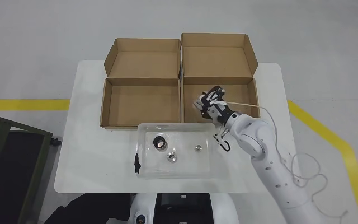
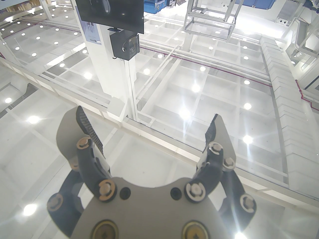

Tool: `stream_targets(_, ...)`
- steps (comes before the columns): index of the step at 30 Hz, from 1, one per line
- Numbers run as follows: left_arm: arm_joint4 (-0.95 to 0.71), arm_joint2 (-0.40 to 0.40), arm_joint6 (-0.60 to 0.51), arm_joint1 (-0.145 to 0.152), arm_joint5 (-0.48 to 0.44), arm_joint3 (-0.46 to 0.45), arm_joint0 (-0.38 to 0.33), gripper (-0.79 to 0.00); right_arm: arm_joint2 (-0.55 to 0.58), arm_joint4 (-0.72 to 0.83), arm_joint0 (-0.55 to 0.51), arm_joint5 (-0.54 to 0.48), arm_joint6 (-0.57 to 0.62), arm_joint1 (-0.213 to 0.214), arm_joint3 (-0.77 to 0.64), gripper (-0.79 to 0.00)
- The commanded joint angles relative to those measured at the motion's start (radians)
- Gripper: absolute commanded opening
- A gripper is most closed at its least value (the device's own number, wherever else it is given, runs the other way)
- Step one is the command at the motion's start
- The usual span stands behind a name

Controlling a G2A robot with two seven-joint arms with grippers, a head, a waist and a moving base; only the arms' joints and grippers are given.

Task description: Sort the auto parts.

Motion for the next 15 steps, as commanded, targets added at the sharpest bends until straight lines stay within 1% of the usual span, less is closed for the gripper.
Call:
stream_targets(1,0.000,0.000,0.000,0.000,0.000,0.000,0.000,0.000,-0.008,0.000,0.016,0.001,0.018,-0.002,0.015,-0.785)
stream_targets(7,0.000,0.000,0.000,0.000,0.000,0.000,0.000,0.000,-0.039,0.009,0.066,0.010,0.069,-0.010,0.063,-0.785)
stream_targets(15,0.000,0.000,0.000,0.000,0.000,0.000,0.000,0.000,-0.072,0.009,0.109,0.037,0.086,-0.021,0.125,-0.770)
